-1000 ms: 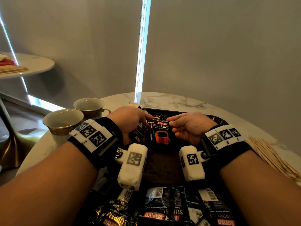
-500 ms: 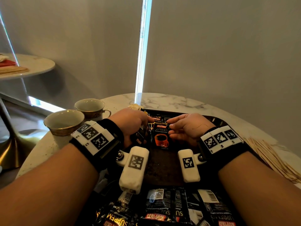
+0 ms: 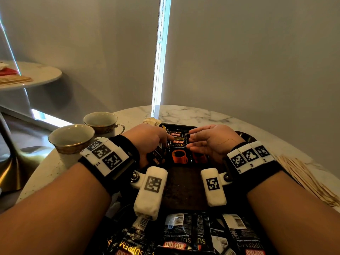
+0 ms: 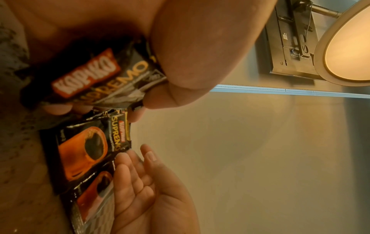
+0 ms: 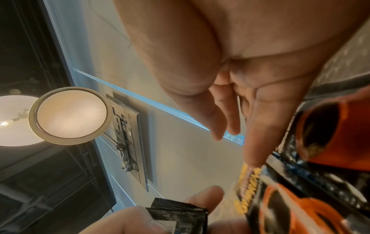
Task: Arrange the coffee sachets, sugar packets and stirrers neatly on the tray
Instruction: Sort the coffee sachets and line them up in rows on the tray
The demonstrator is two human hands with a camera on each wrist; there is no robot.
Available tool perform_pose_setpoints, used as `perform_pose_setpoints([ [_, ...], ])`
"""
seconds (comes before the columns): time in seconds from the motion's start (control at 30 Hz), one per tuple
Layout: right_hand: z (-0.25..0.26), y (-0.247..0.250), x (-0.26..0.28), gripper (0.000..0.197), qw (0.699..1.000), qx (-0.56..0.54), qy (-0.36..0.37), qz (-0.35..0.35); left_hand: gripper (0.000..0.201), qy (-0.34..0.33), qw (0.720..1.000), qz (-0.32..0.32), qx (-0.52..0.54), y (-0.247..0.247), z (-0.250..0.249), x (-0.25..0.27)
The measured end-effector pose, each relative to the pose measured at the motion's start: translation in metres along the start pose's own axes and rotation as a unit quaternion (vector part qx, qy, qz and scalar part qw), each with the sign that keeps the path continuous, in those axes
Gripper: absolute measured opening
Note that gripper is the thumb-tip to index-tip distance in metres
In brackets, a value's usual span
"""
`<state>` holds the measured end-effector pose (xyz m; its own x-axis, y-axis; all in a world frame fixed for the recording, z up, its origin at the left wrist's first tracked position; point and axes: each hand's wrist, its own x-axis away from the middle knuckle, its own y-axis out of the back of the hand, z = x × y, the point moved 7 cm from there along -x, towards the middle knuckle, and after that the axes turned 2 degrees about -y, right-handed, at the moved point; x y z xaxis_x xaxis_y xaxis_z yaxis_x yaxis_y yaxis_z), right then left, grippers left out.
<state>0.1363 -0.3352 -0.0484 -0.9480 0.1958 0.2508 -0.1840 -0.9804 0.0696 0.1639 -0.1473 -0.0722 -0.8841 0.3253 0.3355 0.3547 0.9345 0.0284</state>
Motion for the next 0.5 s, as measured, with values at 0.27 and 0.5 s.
perform_pose_setpoints([
  [0.27,0.008,0.027,-0.010,0.019,0.996,0.072,0.015,-0.047,0.029,0.000,1.000,0.003,0.013,-0.003,0.002,0.004],
  [0.5,-0.007,0.020,0.002,0.048,0.972,0.202,-0.102,0.058,0.029,-0.033,0.999,-0.011,-0.024,-0.004,-0.003,0.010],
])
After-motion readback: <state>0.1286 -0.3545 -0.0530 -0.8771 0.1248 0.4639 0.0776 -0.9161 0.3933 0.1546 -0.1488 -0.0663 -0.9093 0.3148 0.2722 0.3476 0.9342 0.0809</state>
